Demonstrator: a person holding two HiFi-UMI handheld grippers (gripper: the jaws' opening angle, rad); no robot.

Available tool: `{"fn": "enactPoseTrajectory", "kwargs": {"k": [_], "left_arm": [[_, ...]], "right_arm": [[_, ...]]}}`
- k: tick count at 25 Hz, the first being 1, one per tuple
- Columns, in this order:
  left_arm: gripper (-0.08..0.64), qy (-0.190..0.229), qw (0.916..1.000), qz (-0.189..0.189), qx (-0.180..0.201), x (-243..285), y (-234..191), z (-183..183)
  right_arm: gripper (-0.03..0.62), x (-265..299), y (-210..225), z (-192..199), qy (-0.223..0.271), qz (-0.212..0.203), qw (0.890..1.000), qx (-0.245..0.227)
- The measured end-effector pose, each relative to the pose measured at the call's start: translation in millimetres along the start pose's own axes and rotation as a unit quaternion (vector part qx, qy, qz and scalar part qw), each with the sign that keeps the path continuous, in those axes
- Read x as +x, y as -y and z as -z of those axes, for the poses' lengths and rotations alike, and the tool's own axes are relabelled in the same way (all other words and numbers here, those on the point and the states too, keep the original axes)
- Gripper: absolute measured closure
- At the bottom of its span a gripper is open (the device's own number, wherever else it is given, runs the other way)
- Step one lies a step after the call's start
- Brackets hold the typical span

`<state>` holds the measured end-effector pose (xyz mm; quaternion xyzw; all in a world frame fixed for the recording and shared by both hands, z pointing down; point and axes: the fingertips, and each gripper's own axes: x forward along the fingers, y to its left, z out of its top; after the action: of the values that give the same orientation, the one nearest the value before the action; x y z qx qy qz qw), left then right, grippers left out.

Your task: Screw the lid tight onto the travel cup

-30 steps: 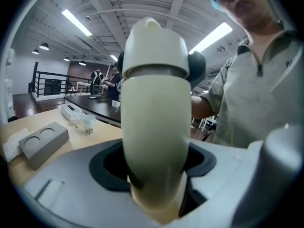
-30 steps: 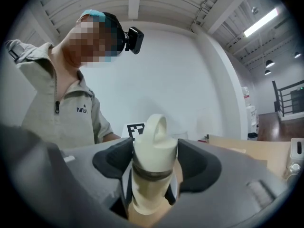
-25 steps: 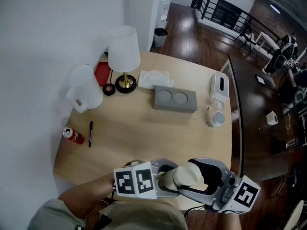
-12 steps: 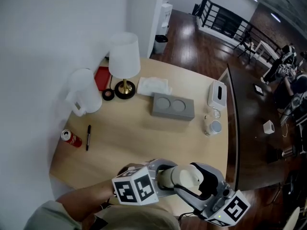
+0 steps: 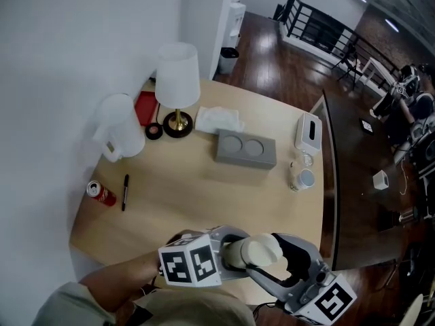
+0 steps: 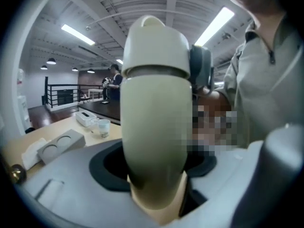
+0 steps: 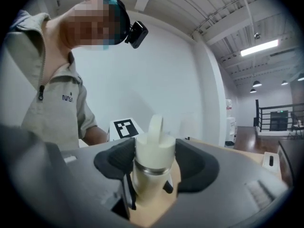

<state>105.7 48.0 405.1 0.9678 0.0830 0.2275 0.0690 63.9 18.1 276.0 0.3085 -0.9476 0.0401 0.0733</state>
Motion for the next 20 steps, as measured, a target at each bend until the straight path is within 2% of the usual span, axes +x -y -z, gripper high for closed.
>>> {"fn": "enactPoseTrajectory", "kwargs": {"k": [3, 13, 16, 20], "left_arm": [[0.245, 0.012, 0.9991, 0.04, 0.011, -1, 14, -7], [0.245, -0.029, 0.9968, 0.07, 0.025, 4, 27, 7], [0.245, -0.033, 0.9973, 0.061, 0.023, 3, 24, 7], [0.245, -0.009, 0.9987, 0.048, 0.017, 2, 17, -3]], "right_arm": [[0.322, -3, -10, -3, -0.005, -0.036, 0.999, -0.007], [0.31, -8, -18, -2, -0.025, -0.102, 0.994, -0.019], [0.311, -8, -15, -3, -0.018, -0.097, 0.995, -0.017], [0.316, -11, -5, -10, 0.04, -0.069, 0.996, 0.029]]}}
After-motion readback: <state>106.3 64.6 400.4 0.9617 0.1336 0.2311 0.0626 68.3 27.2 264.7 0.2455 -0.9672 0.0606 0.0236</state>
